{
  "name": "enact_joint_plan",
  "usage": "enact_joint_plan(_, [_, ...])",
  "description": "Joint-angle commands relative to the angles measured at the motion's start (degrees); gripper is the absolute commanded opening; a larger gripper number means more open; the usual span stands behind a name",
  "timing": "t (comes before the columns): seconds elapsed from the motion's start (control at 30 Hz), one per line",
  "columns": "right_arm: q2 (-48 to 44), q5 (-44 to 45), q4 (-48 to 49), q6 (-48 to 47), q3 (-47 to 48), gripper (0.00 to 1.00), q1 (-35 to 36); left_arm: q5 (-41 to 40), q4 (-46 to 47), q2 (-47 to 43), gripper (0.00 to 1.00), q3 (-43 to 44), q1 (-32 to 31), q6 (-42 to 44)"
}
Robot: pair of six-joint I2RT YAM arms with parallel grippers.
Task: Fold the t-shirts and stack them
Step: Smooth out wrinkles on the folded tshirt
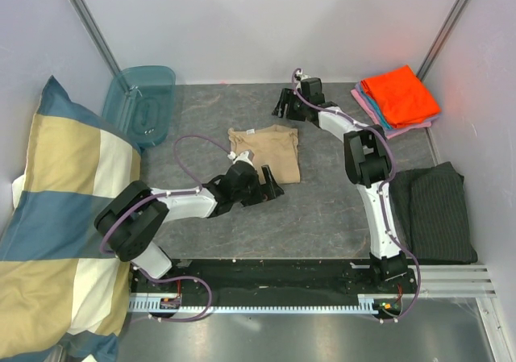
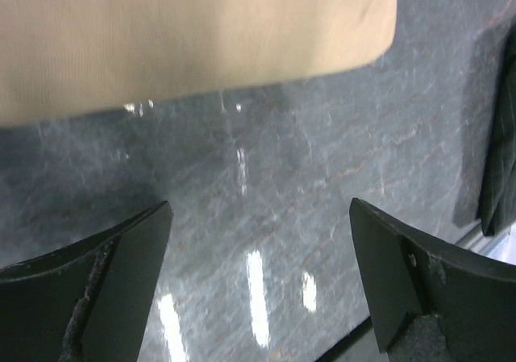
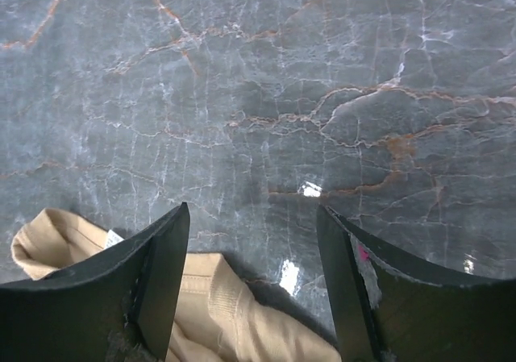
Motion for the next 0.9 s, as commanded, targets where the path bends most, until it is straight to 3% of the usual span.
enact_joint_plan(0.0, [-2.4,-3.7,0.1,-0.4,-5.5,0.72,0.0,-4.4,4.1,3.9,0.99,1.3,0.0,-1.9])
enact_joint_plan(0.27, [-13.8,-4.6,1.9,0.4,-25.5,0.72,0.0,-5.8,4.3,8.5,0.99,1.8,3.3,-1.8])
enact_joint_plan(0.53, [-21.5,-10.7,10.0,6.2,-40.9,0.71,0.1,-6.8,1.2,6.1,0.99,-0.5,10.1,-0.3])
enact_joint_plan(0.87, [-31.1,-8.7,12.6,8.9,-60.2,0.71,4.9,-7.2,-0.7,5.5,0.99,-0.4,17.6,2.2])
